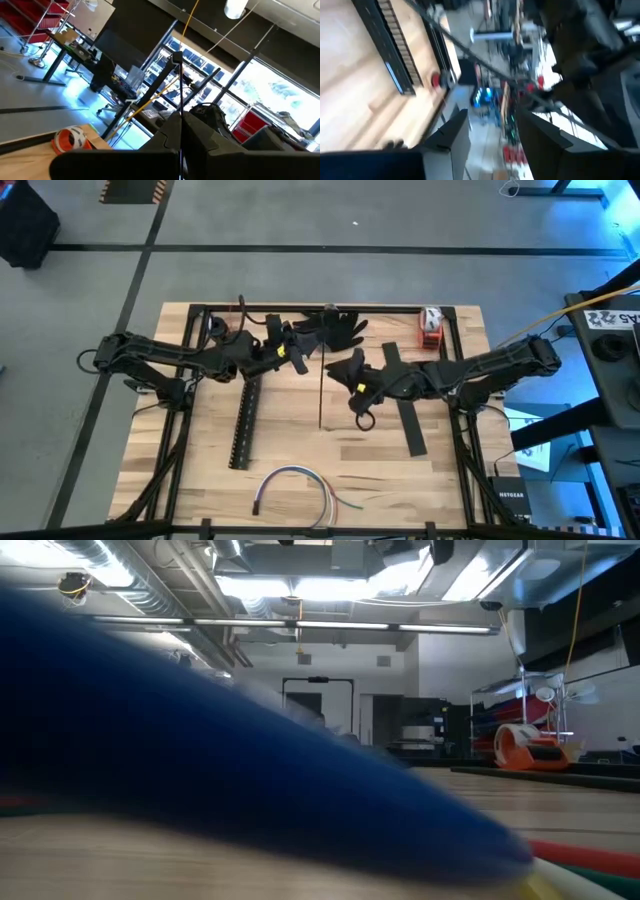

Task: Ziptie cables
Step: Wrap the cable wires together using the black zip tie

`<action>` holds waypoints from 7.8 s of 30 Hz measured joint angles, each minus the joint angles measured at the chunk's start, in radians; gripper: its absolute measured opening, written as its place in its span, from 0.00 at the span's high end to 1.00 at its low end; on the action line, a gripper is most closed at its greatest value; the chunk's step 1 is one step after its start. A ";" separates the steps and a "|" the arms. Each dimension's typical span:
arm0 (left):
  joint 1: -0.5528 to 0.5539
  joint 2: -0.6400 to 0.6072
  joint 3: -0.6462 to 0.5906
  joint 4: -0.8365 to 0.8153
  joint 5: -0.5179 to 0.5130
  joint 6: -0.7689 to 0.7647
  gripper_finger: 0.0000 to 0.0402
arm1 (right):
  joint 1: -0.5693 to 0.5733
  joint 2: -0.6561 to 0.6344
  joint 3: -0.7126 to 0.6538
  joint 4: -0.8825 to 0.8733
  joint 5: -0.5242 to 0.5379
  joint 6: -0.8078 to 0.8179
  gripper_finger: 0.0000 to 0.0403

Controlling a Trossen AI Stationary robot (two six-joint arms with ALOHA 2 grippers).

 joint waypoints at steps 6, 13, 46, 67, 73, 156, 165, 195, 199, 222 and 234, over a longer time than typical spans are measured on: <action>0.005 0.000 0.000 0.000 0.000 -0.003 1.00 | 0.032 0.000 0.000 0.008 -0.005 0.000 0.61; 0.019 0.000 0.000 0.000 0.000 -0.015 1.00 | 0.058 0.000 0.000 0.060 -0.025 -0.006 0.61; 0.019 -0.001 0.000 0.009 0.060 -0.104 1.00 | 0.029 0.077 0.000 0.027 -0.083 -0.141 0.61; 0.028 -0.002 0.000 -0.003 0.060 -0.044 1.00 | 0.005 0.086 0.000 0.012 -0.198 0.056 0.98; 0.049 -0.002 0.000 -0.005 0.061 0.190 1.00 | -0.046 0.073 0.000 0.005 -0.292 0.254 0.99; -0.016 -0.083 0.000 -0.078 0.022 1.260 1.00 | -0.252 -0.056 0.000 0.329 -0.834 1.995 1.00; -0.016 -0.111 0.000 -0.082 0.021 1.229 1.00 | -0.251 -0.056 0.000 0.328 -0.834 1.996 1.00; -0.005 -0.113 0.000 -0.127 0.049 1.207 1.00 | -0.252 -0.055 0.000 0.313 -0.790 1.991 1.00; -0.005 -0.113 0.000 -0.128 0.050 1.206 1.00 | -0.252 -0.055 0.000 0.316 -0.784 1.991 1.00; 0.000 -0.106 0.000 -0.134 0.049 1.180 1.00 | -0.251 -0.055 0.000 0.323 -0.802 1.990 1.00; -0.008 -0.106 0.000 -0.131 0.049 1.185 1.00 | -0.251 -0.055 0.000 0.313 -0.801 1.990 1.00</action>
